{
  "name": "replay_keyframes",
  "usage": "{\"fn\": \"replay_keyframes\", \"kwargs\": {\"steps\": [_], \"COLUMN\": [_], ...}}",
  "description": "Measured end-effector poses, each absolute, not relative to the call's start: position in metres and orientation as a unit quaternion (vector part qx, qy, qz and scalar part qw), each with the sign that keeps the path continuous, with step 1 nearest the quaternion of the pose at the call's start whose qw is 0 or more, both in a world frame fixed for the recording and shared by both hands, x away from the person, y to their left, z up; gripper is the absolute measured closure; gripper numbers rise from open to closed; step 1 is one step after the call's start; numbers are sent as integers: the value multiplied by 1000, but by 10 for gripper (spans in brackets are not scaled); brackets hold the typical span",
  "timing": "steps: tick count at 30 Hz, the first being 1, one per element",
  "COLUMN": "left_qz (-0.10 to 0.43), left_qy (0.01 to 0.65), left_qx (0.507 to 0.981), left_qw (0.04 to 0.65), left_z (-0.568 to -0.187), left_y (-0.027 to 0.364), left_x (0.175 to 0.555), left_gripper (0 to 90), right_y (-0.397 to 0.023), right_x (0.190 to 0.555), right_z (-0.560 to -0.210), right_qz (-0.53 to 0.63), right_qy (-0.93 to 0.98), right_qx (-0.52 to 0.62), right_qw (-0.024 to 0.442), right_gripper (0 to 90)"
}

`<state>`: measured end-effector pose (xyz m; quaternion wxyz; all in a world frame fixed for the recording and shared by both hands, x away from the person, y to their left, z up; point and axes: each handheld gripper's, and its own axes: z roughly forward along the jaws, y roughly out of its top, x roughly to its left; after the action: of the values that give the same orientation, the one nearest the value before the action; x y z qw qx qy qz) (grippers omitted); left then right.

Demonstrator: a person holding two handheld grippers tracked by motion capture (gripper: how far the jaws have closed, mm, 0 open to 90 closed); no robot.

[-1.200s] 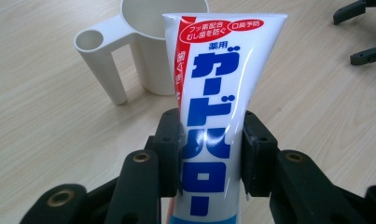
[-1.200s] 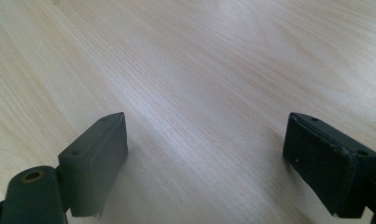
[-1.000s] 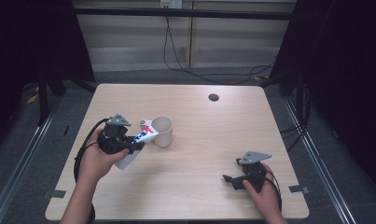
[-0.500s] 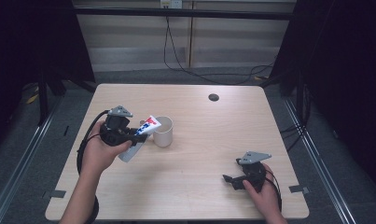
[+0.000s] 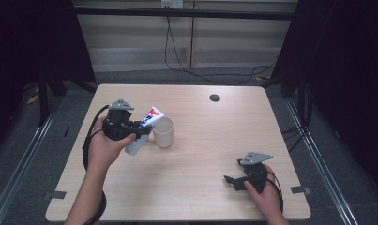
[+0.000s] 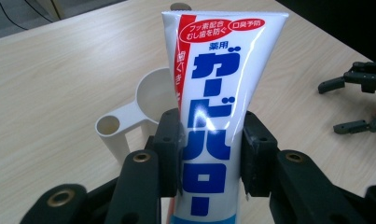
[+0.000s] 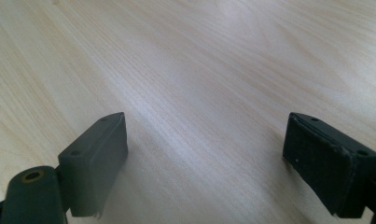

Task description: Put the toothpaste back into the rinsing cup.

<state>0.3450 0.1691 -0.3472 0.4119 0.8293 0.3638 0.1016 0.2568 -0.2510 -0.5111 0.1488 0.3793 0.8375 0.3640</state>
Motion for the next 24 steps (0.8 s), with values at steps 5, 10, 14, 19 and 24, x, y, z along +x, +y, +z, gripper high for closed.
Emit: {"fn": "replay_keyframes", "kwargs": {"steps": [5, 10, 14, 19, 24], "left_qz": [109, 121, 126, 129, 139], "left_qy": [365, 374, 376, 376, 381], "left_qx": [821, 804, 798, 792, 780], "left_qw": [426, 446, 454, 463, 476], "left_z": [-346, -346, -345, -344, -345], "left_y": [167, 166, 166, 164, 160], "left_x": [348, 350, 352, 353, 355], "left_gripper": [648, 649, 649, 648, 649], "right_y": [-251, -251, -251, -251, -251], "right_x": [257, 257, 257, 257, 257], "right_z": [-511, -511, -511, -511, -511], "right_qz": [364, 364, 364, 364, 364], "right_qy": [838, 838, 838, 838, 838], "right_qx": [379, 379, 379, 379, 379], "right_qw": [149, 149, 149, 149, 149], "right_gripper": [136, 136, 136, 136, 136]}}
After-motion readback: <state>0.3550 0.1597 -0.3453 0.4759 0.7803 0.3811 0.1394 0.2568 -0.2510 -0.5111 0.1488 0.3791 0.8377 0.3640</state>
